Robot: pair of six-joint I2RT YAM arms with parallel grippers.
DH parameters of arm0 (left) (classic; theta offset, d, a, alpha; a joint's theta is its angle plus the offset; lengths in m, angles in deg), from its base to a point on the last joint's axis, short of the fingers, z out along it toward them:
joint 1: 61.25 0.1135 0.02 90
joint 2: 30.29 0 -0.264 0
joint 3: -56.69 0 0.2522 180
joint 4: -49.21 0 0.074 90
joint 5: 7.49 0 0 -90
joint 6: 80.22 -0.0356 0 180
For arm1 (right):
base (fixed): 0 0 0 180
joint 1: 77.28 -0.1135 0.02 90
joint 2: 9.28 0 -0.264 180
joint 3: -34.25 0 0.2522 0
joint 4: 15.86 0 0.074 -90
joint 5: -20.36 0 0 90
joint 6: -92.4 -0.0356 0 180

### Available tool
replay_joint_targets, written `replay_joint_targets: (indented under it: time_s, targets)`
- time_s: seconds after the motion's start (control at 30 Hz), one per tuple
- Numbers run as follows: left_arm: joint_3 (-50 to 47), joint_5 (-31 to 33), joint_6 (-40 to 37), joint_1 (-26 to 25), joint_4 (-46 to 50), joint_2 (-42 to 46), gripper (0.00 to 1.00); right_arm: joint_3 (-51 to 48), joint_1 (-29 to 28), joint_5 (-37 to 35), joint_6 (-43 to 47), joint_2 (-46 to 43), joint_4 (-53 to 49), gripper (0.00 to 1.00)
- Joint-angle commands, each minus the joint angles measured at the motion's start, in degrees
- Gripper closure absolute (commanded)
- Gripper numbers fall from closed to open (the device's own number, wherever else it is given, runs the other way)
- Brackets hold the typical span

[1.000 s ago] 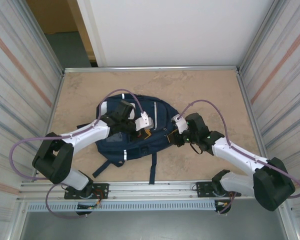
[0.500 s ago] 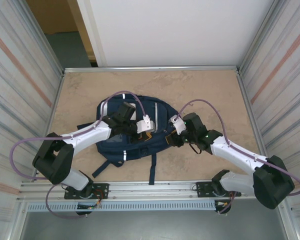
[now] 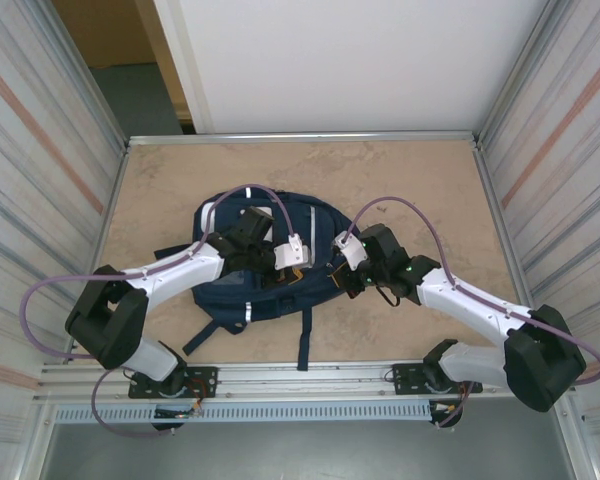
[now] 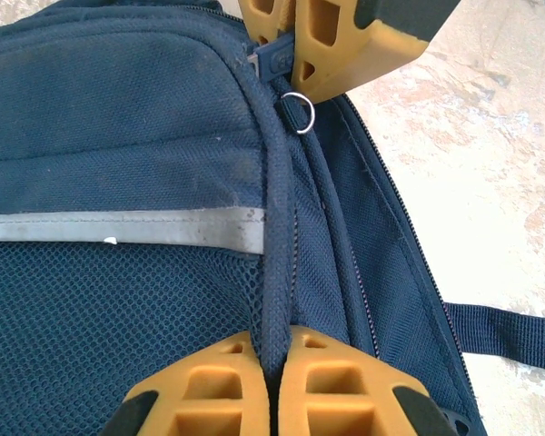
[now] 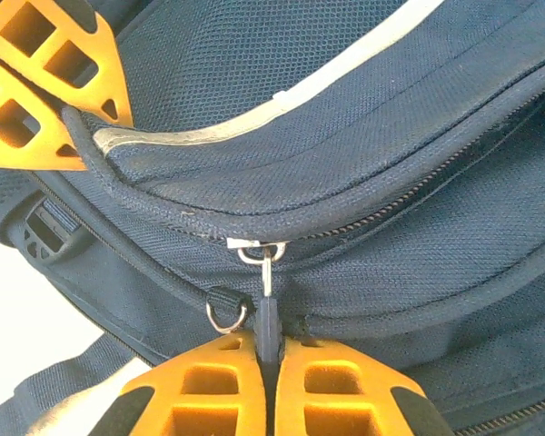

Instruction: Pack books, pencil case, and school supplies into a backpack

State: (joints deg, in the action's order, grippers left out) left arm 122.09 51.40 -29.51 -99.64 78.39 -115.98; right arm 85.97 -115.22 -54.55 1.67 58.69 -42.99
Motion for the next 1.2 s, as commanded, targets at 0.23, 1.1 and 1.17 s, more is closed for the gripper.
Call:
replay_joint_targets:
  time_s: [0.23, 1.1, 1.17]
  targets:
    - [0.1, 7.7, -6.7, -1.2, 0.6, 5.7, 0.96, 0.6, -0.1, -7.1, -1.9, -3.3, -0.7, 1.00]
    - [-12.2, 11.7, -29.1, -6.5, -6.9, 14.9, 1.00, 4.5, 11.4, -9.7, -11.3, 7.7, 4.4, 1.00]
    - [-13.5, 12.9, -31.2, -6.0, -9.3, 14.9, 0.99, 4.1, 11.3, -7.0, -10.6, 7.7, 5.3, 1.00]
